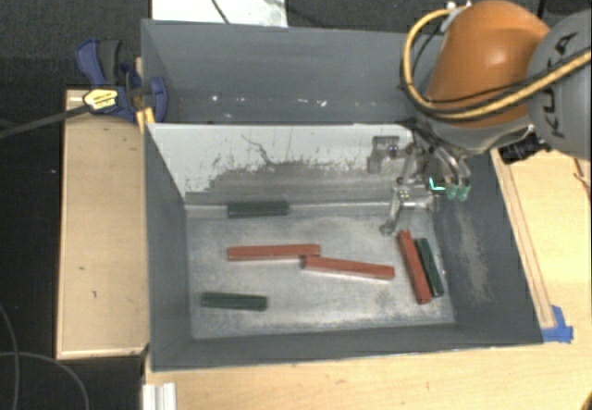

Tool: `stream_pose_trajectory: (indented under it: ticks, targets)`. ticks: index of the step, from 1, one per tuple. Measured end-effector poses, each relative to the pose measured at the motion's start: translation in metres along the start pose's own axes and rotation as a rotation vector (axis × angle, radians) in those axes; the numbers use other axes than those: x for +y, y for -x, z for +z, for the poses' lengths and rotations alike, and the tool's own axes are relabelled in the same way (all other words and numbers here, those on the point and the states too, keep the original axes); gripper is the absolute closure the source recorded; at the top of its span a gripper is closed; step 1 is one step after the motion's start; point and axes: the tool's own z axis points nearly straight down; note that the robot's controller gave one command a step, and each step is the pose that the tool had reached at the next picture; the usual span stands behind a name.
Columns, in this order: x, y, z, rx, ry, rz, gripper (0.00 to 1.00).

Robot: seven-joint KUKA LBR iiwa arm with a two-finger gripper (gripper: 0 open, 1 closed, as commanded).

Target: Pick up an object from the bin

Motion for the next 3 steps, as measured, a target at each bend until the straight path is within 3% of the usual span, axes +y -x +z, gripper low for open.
stream_pose_trajectory:
  ticks: [1,2,3]
  targets:
    - [0.0,0.001,-0.005,-0.009,0.0,0.0,0.0]
    - [0.013,-0.024,0.071,-0.011,0.0,0.004,0.0]
    - [0.019,-0.051,0.081,0.0,0.0,0.019,0.0]
